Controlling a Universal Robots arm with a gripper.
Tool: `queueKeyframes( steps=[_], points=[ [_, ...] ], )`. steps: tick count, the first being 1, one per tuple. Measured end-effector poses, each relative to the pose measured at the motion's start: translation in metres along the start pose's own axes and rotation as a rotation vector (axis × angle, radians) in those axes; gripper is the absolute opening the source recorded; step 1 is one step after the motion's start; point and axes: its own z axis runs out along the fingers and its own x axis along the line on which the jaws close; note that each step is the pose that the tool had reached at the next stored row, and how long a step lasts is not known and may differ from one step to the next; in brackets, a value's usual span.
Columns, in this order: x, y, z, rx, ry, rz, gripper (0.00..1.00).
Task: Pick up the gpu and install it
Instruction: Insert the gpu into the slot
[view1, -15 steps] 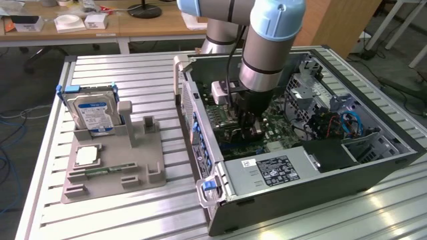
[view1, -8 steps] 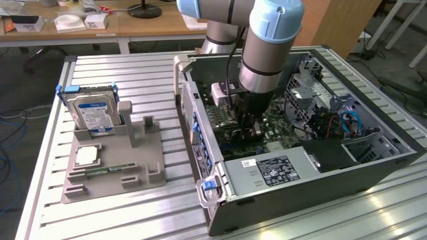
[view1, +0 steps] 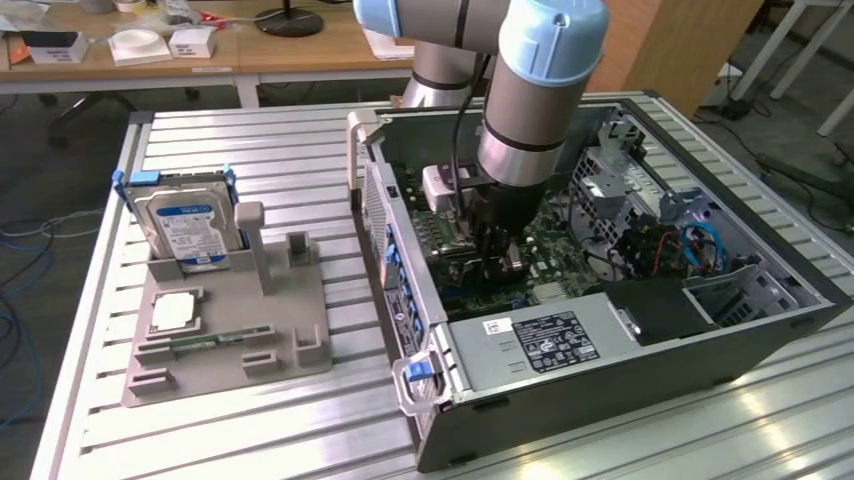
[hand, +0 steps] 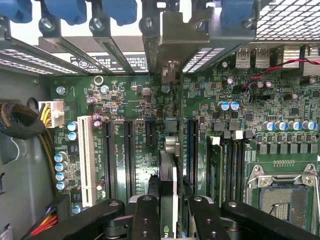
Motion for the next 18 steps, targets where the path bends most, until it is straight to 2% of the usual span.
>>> queueKeyframes(
  steps=[7, 11, 18],
  points=[
    [0.0000, 0.0000, 0.0000, 0.0000, 0.0000, 0.000, 0.27],
    [0.0000, 0.0000, 0.0012, -0.0010, 0.0021, 0.000, 0.27],
    [0.0001, 0.0001, 0.0022, 0.0000, 0.0000, 0.000, 0.27]
  ],
)
